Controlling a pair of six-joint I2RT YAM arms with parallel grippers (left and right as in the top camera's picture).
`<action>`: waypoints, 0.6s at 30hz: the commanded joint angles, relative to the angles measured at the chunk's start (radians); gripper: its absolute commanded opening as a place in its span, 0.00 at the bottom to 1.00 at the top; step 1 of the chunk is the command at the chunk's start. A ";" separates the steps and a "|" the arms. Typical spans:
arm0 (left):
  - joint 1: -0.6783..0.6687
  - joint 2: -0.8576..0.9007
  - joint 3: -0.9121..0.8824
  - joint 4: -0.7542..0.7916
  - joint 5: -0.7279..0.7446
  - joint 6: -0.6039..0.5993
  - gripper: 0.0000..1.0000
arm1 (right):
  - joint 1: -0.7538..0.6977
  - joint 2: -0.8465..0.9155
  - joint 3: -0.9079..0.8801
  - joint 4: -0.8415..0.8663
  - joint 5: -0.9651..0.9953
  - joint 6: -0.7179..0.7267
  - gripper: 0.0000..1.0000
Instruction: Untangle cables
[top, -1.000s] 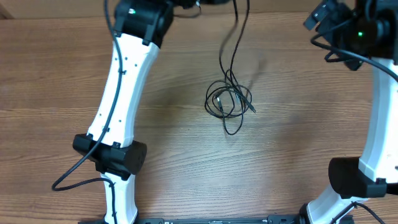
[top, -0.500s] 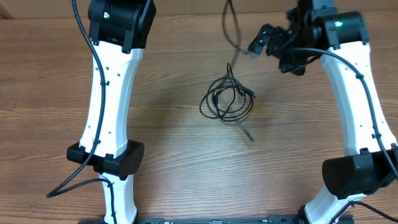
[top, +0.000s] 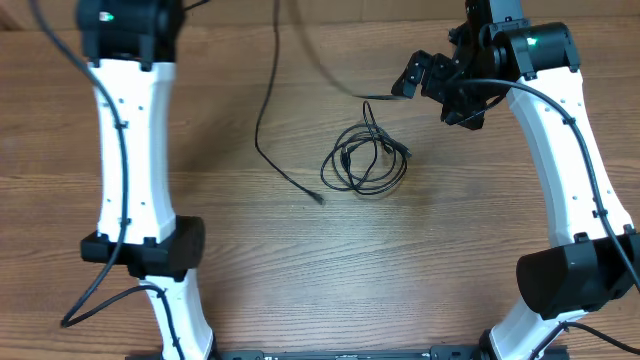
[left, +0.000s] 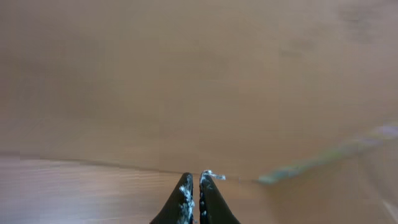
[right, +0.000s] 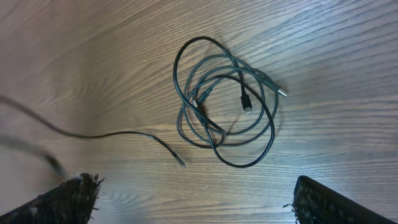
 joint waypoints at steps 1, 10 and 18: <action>0.084 -0.022 0.018 -0.113 -0.182 0.143 0.04 | -0.001 -0.006 -0.003 0.009 0.004 -0.018 1.00; 0.206 0.006 -0.007 -0.437 -0.492 0.147 0.04 | -0.001 -0.006 -0.003 0.052 0.003 -0.018 1.00; 0.253 0.155 -0.007 -0.655 -0.635 0.165 0.14 | -0.001 -0.006 -0.003 0.041 0.003 -0.018 1.00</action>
